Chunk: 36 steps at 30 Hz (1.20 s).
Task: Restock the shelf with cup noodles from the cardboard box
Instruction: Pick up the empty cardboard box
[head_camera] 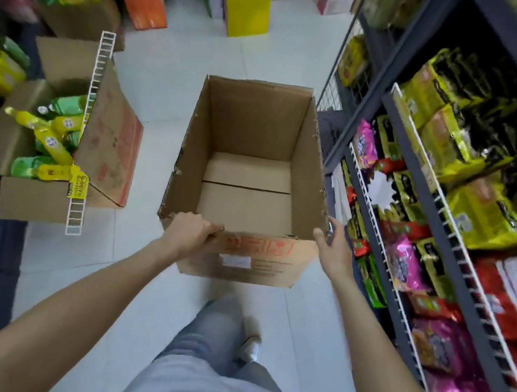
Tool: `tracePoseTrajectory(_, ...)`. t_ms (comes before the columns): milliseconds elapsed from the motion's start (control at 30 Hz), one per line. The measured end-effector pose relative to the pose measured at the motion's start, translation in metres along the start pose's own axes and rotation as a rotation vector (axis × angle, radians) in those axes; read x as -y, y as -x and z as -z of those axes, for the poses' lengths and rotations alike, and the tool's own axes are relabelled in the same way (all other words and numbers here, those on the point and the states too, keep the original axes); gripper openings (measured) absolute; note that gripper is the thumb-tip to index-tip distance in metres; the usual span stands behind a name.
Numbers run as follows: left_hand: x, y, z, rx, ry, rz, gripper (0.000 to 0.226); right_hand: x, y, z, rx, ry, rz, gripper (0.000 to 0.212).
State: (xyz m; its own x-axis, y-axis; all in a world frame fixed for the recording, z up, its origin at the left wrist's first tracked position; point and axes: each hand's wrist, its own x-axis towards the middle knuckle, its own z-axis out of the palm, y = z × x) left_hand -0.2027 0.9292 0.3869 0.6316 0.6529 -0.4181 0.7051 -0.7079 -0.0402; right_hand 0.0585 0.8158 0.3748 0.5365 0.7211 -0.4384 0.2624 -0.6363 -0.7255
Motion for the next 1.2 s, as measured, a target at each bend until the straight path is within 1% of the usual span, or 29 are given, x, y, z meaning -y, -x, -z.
tracePoseTrajectory(33, 0.005, -0.018, 0.008, 0.002, -0.002, 0.004, 0.031, 0.006, -0.019, -0.002, 0.013, 0.124, 0.133, 0.053)
tracePoseTrajectory(67, 0.009, -0.036, 0.014, 0.007, -0.007, -0.001, 0.031, 0.012, -0.038, -0.005, 0.05, 0.3, 0.286, 0.058)
tracePoseTrajectory(100, 0.014, -0.055, 0.019, 0.018, -0.02, -0.008, 0.03, 0.018, -0.056, -0.01, 0.108, 0.528, 0.425, 0.062)
tracePoseTrajectory(133, 0.02, -0.075, 0.022, 0.031, -0.03, -0.015, 0.029, 0.023, -0.077, -0.015, 0.18, 0.741, 0.516, 0.064)
tracePoseTrajectory(167, 0.026, -0.097, 0.025, 0.042, -0.036, -0.022, 0.028, 0.028, -0.102, -0.022, 0.237, 0.894, 0.557, 0.065)
tracePoseTrajectory(200, 0.034, -0.12, 0.027, 0.055, -0.036, -0.028, 0.028, 0.034, -0.128, -0.029, 0.262, 0.988, 0.569, 0.066)
tracePoseTrajectory(233, 0.043, -0.144, 0.029, 0.064, -0.028, -0.03, 0.028, 0.04, -0.152, -0.035, 0.263, 1.029, 0.575, 0.065)
tracePoseTrajectory(300, 0.062, -0.192, 0.035, 0.095, -0.008, -0.021, 0.027, 0.056, -0.201, -0.046, 0.274, 1.08, 0.572, 0.055)
tracePoseTrajectory(367, 0.079, -0.236, 0.042, 0.137, -0.004, -0.025, 0.025, 0.072, -0.244, -0.055, 0.334, 1.088, 0.536, 0.041)
tracePoseTrajectory(433, 0.094, -0.274, 0.05, 0.181, 0.001, -0.029, 0.024, 0.09, -0.279, -0.059, 0.361, 1.103, 0.513, 0.034)
tracePoseTrajectory(567, 0.121, -0.343, 0.055, 0.236, 0.055, -0.003, 0.024, 0.115, -0.341, -0.056, 0.43, 1.067, 0.478, 0.033)
tracePoseTrajectory(633, 0.127, -0.377, 0.049, 0.244, 0.06, 0.004, 0.025, 0.116, -0.377, -0.055, 0.372, 1.018, 0.516, 0.031)
tracePoseTrajectory(700, 0.129, -0.413, 0.04, 0.239, 0.063, 0.014, 0.027, 0.12, -0.417, -0.055, 0.349, 1.1, 0.551, 0.036)
tracePoseTrajectory(767, 0.13, -0.448, 0.025, 0.22, 0.074, 0.038, 0.03, 0.111, -0.462, -0.064, 0.365, 1.131, 0.546, 0.038)
tracePoseTrajectory(833, 0.131, -0.484, 0.003, 0.194, 0.105, 0.088, 0.032, 0.1, -0.508, -0.075, 0.375, 1.143, 0.589, 0.042)
tracePoseTrajectory(933, 0.134, -0.54, -0.036, 0.153, 0.177, 0.156, 0.035, 0.068, -0.576, -0.101, 0.346, 1.174, 0.634, 0.04)
tracePoseTrajectory(1000, 0.137, -0.573, -0.064, 0.112, 0.184, 0.138, 0.046, 0.05, -0.61, -0.115, 0.348, 1.213, 0.627, 0.035)
tracePoseTrajectory(1033, 0.14, -0.586, -0.078, 0.095, 0.176, 0.117, 0.049, 0.04, -0.626, -0.122, 0.378, 1.225, 0.62, 0.031)
tracePoseTrajectory(1067, 0.145, -0.596, -0.091, 0.082, 0.172, 0.102, 0.05, 0.029, -0.638, -0.13, 0.402, 1.242, 0.591, 0.03)
tracePoseTrajectory(1133, 0.155, -0.606, -0.117, 0.098, 0.175, 0.113, 0.043, 0.01, -0.653, -0.142, 0.415, 1.26, 0.564, 0.033)
tracePoseTrajectory(1200, 0.162, -0.608, -0.141, 0.193, 0.132, 0.15, 0.035, -0.014, -0.658, -0.145, 0.378, 1.277, 0.521, 0.03)
